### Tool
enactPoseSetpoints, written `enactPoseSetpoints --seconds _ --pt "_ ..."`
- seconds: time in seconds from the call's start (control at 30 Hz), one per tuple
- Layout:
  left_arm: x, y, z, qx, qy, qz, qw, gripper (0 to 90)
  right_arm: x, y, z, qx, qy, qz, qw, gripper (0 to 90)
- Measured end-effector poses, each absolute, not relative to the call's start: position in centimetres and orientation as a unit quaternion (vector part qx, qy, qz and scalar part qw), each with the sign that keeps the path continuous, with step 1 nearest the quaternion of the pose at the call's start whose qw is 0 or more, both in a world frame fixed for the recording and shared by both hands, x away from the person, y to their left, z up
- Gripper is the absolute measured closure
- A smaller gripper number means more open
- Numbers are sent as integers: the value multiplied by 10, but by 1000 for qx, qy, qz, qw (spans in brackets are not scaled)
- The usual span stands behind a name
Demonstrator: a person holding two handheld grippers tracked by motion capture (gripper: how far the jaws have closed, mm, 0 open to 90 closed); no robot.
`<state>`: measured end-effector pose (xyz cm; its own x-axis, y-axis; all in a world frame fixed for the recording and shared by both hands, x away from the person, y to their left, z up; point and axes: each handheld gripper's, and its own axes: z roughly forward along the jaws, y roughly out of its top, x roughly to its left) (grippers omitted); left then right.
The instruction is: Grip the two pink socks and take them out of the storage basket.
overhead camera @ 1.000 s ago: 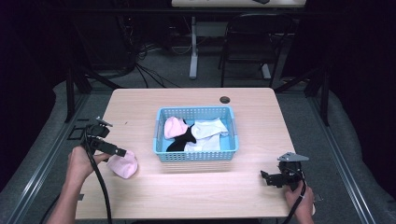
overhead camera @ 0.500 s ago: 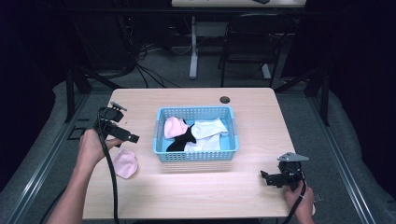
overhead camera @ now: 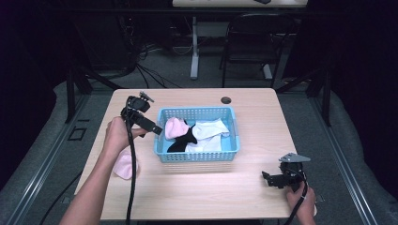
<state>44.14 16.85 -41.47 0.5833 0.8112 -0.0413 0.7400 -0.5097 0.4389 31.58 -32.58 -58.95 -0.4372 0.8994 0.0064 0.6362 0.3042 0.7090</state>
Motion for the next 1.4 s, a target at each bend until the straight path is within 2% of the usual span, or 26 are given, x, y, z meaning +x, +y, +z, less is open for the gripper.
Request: enactPoseSetpoints --seconds 0.47,0.93,1.23,1.4 --pt "471 117 -433 879 425 53 210 2 316 -326 -590 491 782 327 201 0" --pt "497 87 -469 883 427 26 192 12 316 -326 -590 491 782 327 201 0" --pt "511 78 -489 881 437 31 178 84 316 -326 -590 491 782 327 201 0" --pt "518 76 -499 880 448 31 158 159 316 -326 -590 491 782 327 201 0"
